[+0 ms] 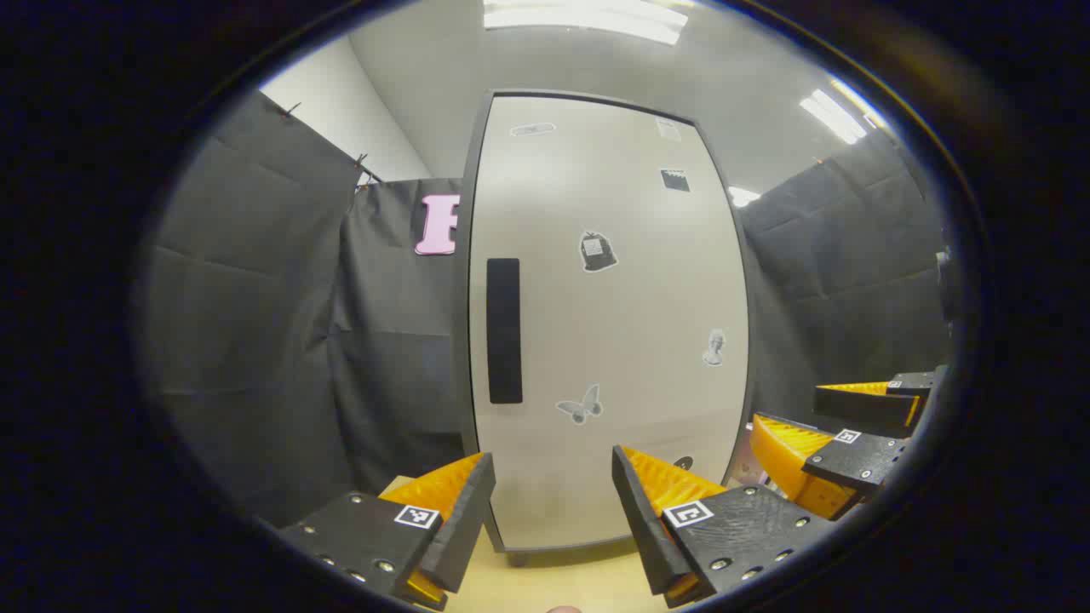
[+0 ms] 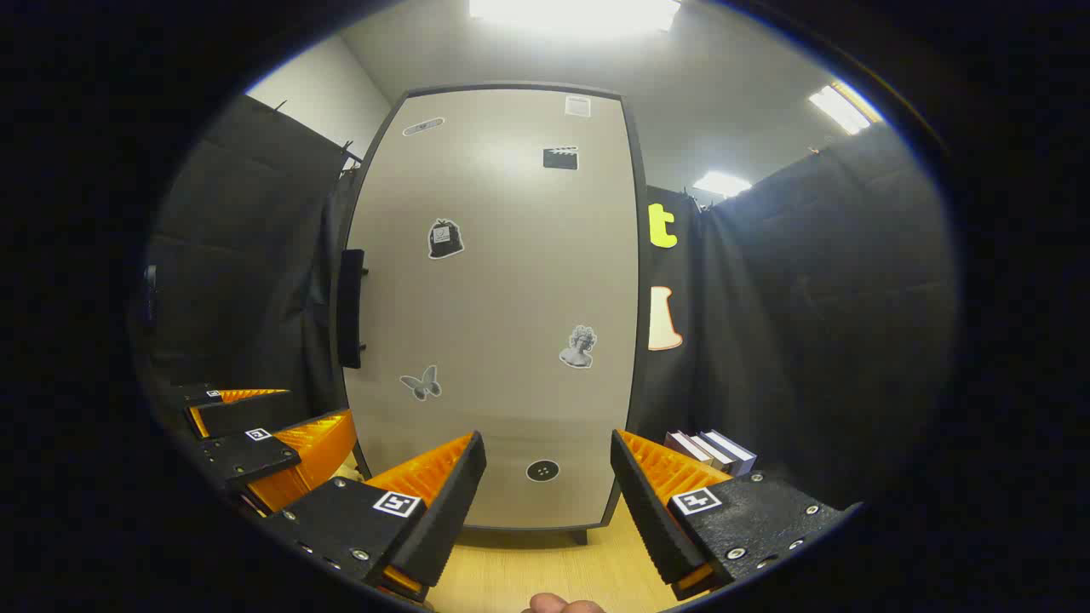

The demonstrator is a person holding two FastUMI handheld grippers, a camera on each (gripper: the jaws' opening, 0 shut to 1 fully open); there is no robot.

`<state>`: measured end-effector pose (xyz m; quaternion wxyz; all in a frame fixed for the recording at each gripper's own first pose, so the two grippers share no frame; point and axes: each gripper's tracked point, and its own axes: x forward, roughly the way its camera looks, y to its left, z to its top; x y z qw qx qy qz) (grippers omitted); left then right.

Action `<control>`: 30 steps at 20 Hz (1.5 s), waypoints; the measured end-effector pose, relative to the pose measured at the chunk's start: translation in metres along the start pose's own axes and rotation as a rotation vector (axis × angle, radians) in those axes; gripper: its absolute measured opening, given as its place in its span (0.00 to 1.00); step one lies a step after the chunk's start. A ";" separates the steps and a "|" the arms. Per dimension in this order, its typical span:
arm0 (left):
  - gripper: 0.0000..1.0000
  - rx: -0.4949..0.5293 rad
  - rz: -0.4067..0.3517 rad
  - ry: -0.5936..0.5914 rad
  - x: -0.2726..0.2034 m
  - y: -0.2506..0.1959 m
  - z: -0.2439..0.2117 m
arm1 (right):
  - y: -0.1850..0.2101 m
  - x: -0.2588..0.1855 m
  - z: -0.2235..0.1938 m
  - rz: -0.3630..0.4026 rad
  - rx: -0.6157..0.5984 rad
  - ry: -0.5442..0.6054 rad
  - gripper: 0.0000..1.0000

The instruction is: Open the cabinet door with the right hand, grasp the bottle in the cabinet with the left hand and place it on the coaster, then close the cabinet door with the right hand.

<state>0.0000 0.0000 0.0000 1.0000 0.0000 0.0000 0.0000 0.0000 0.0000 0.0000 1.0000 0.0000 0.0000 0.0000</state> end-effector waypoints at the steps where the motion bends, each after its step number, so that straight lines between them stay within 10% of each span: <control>1: 0.80 0.004 0.003 0.000 0.000 0.002 -0.001 | 0.002 0.001 -0.001 0.003 0.002 0.002 0.91; 30: 0.80 -0.015 -0.011 -0.026 -0.020 0.023 0.005 | 0.025 0.047 0.032 0.062 -0.020 -0.042 0.91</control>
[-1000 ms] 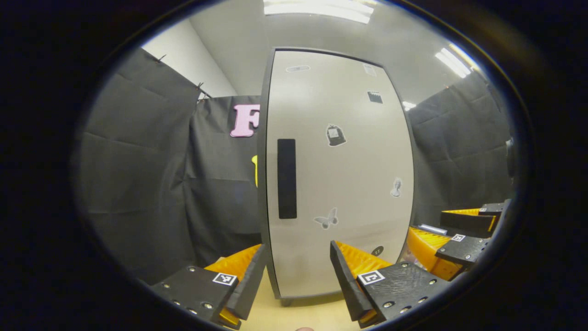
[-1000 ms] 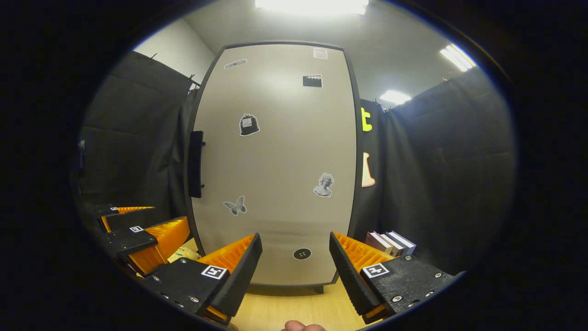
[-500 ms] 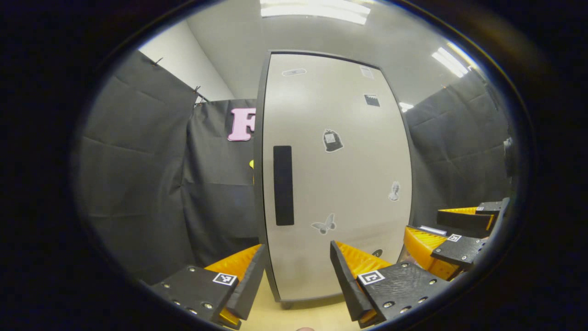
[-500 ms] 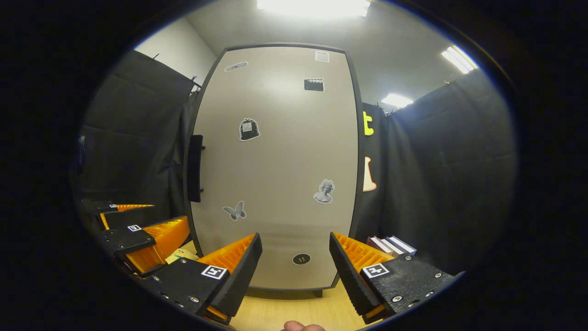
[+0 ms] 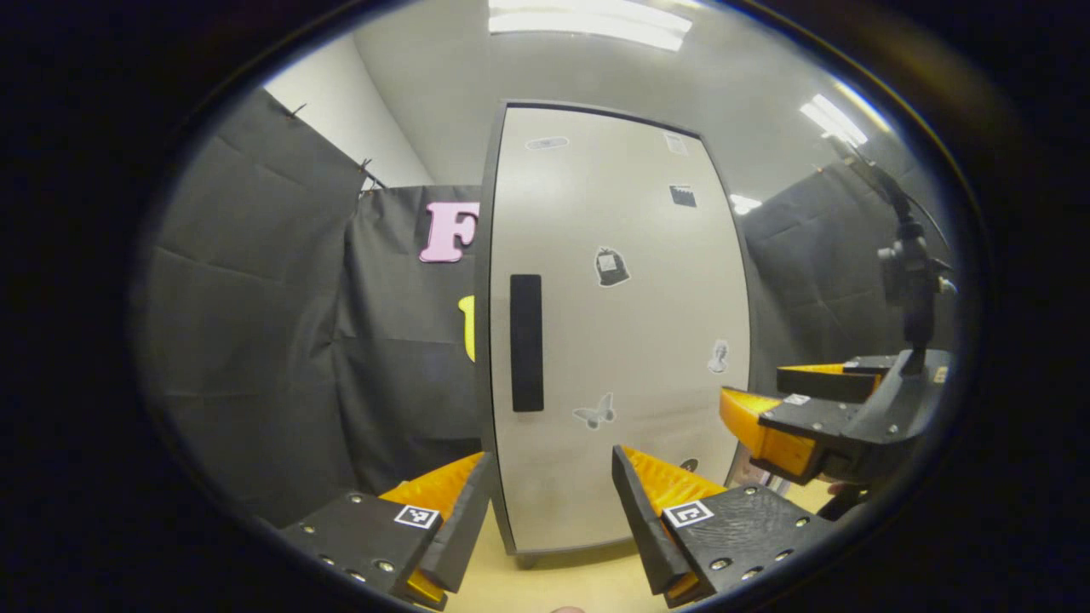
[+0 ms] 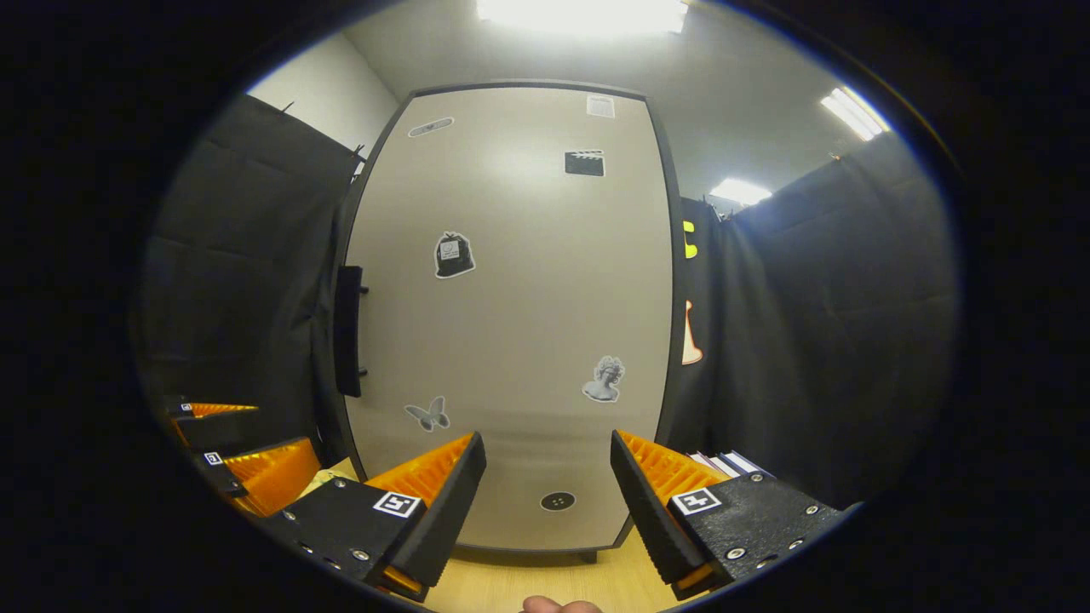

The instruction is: Open the cabinet door with the right hand, grasp the bottle in the cabinet with the left hand and place it on the coaster, then close the cabinet door with the right hand.

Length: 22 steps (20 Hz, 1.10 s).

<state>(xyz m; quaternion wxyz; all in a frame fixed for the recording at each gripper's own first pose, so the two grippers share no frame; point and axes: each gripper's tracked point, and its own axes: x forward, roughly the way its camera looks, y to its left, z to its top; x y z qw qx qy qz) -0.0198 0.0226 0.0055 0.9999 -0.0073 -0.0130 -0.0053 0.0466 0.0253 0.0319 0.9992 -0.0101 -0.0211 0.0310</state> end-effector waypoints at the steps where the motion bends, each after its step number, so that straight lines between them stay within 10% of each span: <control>1: 0.80 0.002 0.001 0.003 -0.007 0.005 -0.005 | 0.006 0.004 0.005 0.013 0.000 -0.009 0.91; 20: 0.80 0.043 0.365 0.147 -0.150 0.174 -0.064 | 0.187 0.083 0.045 0.247 -0.002 -0.033 0.93; 22: 0.80 0.031 0.387 0.162 -0.158 0.188 -0.072 | 0.194 0.086 0.031 0.265 -0.016 0.034 0.65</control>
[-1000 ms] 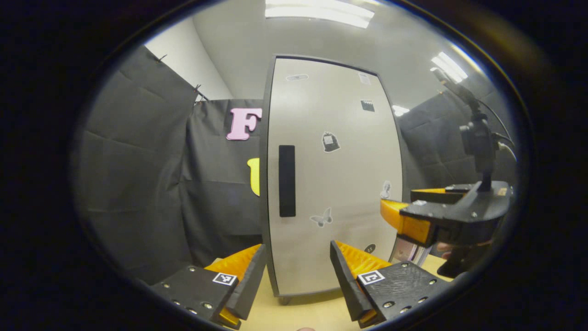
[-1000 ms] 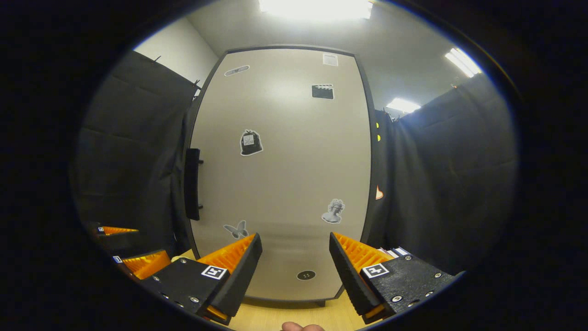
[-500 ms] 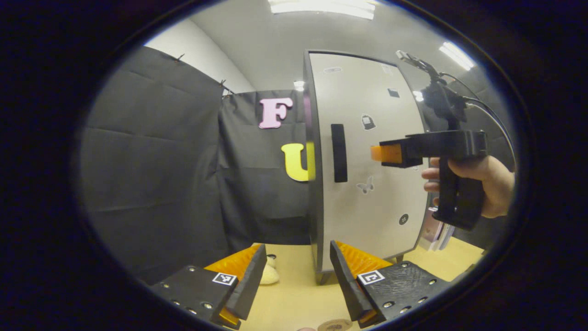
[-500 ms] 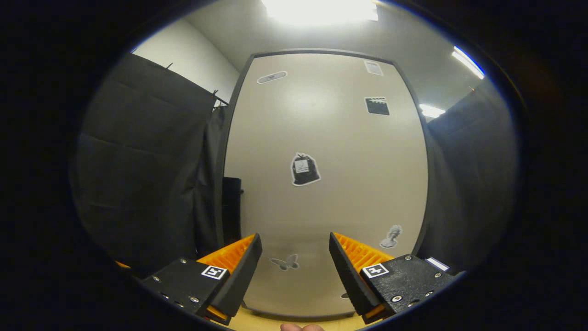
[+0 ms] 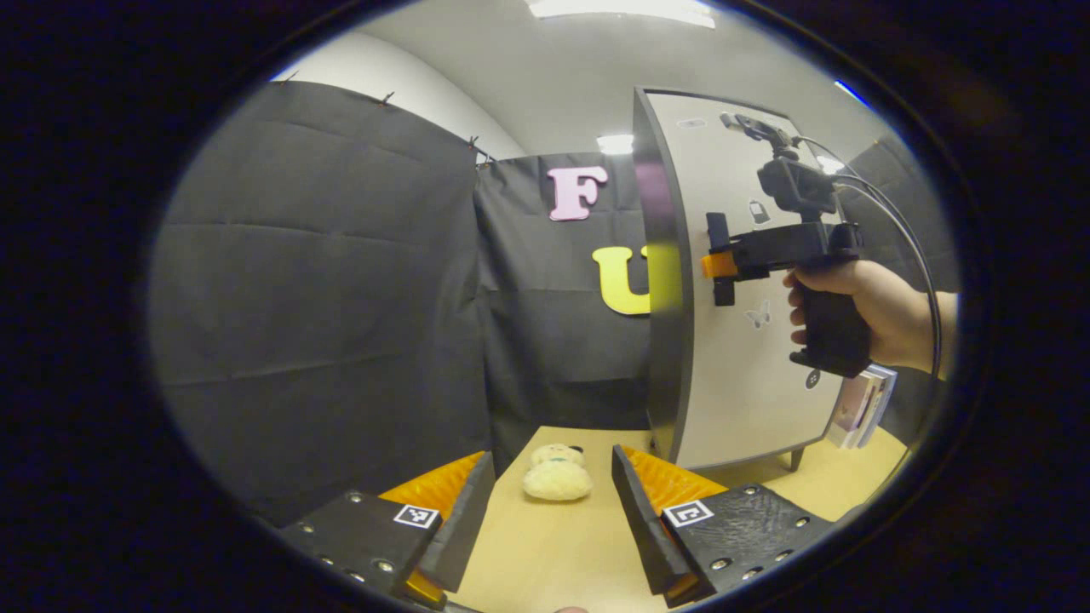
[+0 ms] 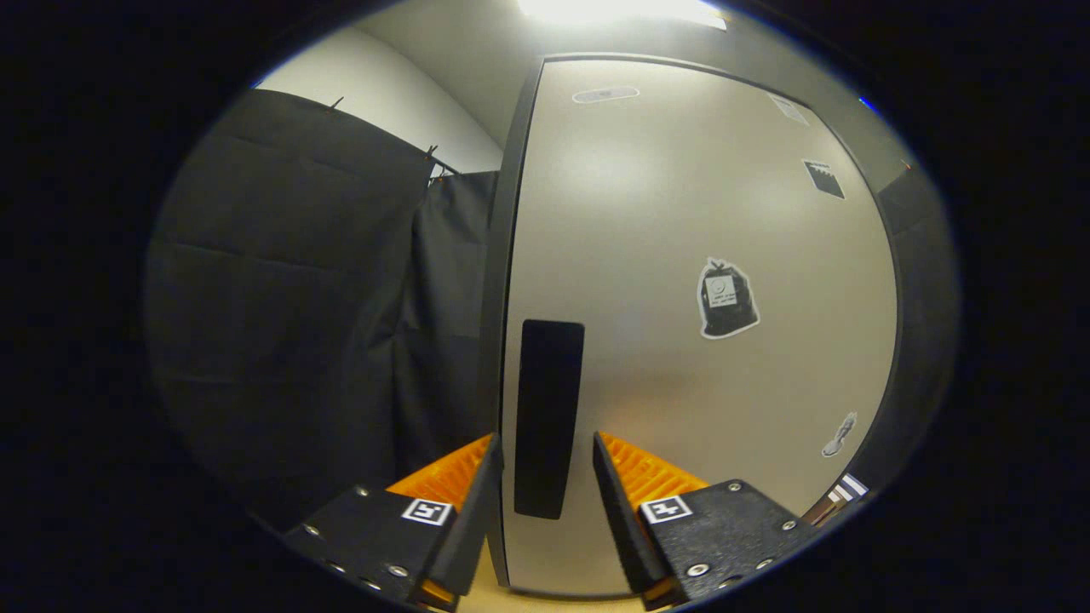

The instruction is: Open the cabinet door with the right hand, grasp the bottle in the cabinet with the left hand and place it on the coaster, then close the cabinet door with the right hand.

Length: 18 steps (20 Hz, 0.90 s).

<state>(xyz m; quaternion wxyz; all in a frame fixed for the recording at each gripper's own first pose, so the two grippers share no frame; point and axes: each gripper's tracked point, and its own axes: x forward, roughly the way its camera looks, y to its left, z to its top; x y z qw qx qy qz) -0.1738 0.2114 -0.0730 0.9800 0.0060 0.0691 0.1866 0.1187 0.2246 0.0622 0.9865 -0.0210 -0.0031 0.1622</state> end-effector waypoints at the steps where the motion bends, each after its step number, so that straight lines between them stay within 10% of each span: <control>1: 0.80 -0.006 0.006 0.008 0.001 0.005 -0.004 | 0.000 0.006 0.000 -0.013 -0.001 -0.003 0.51; 4: 0.80 -0.020 -0.001 0.012 0.000 0.007 -0.008 | 0.000 -0.001 0.000 0.018 -0.002 0.022 0.29; 18: 0.80 -0.021 -0.177 -0.041 0.001 -0.021 0.004 | 0.007 -0.072 0.009 0.155 0.007 0.070 0.23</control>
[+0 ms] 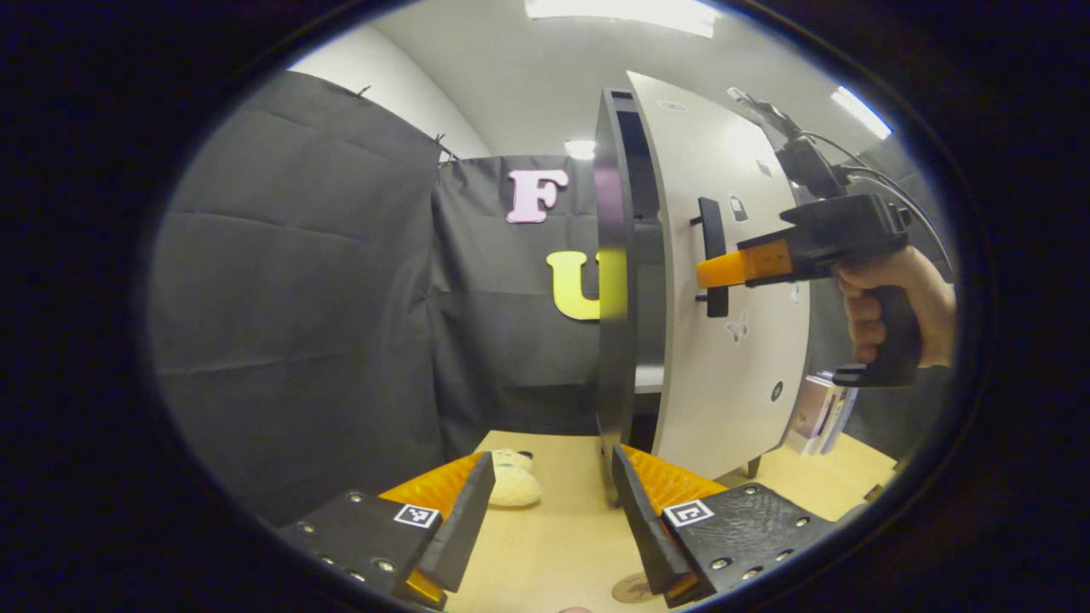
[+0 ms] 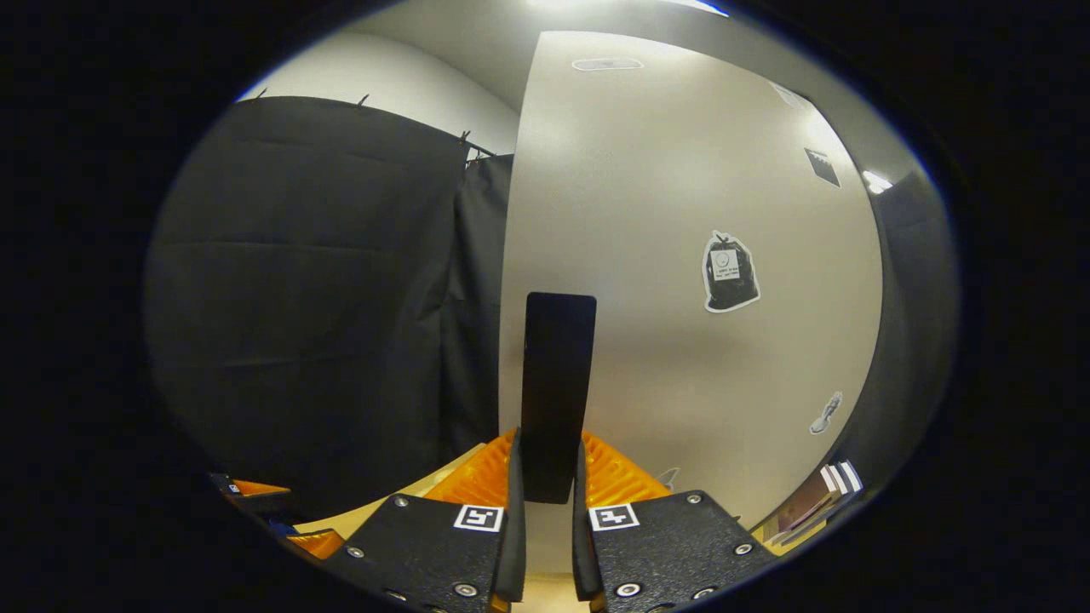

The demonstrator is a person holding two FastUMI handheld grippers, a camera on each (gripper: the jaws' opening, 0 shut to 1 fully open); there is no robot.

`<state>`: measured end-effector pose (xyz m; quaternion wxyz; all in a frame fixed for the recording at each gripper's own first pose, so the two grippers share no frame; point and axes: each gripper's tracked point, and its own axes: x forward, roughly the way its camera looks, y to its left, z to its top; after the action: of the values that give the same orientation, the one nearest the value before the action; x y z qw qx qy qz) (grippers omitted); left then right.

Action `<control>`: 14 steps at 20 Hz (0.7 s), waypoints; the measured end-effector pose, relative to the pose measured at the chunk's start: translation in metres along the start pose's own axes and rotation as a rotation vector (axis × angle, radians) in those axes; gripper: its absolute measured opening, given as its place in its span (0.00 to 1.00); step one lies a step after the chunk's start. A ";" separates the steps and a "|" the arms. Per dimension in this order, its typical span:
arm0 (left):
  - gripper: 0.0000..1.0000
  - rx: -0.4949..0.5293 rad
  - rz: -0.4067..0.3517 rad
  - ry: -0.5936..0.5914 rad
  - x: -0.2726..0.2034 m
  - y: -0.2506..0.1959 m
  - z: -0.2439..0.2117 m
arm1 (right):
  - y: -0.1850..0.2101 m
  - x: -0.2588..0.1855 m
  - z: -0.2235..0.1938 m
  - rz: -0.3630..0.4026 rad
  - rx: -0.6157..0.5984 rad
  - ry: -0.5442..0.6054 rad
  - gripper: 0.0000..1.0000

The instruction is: Open the cabinet door with the right hand, grasp the bottle in the cabinet with the left hand and place it on the coaster, then close the cabinet door with the right hand.

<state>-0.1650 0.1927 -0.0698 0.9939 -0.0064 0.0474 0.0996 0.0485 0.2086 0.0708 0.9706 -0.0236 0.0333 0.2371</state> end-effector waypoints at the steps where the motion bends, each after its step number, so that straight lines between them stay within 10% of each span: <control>1: 0.80 0.009 0.013 0.000 0.000 0.003 0.001 | -0.001 -0.005 -0.001 0.012 -0.001 -0.004 0.23; 14: 0.80 0.035 0.073 0.029 -0.018 -0.022 0.007 | -0.035 -0.066 -0.007 0.199 0.012 -0.002 0.23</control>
<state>-0.1779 0.1678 -0.0612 0.9888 0.0112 0.0637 0.1348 0.0060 0.1466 0.0702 0.9424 -0.0141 0.0358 0.3323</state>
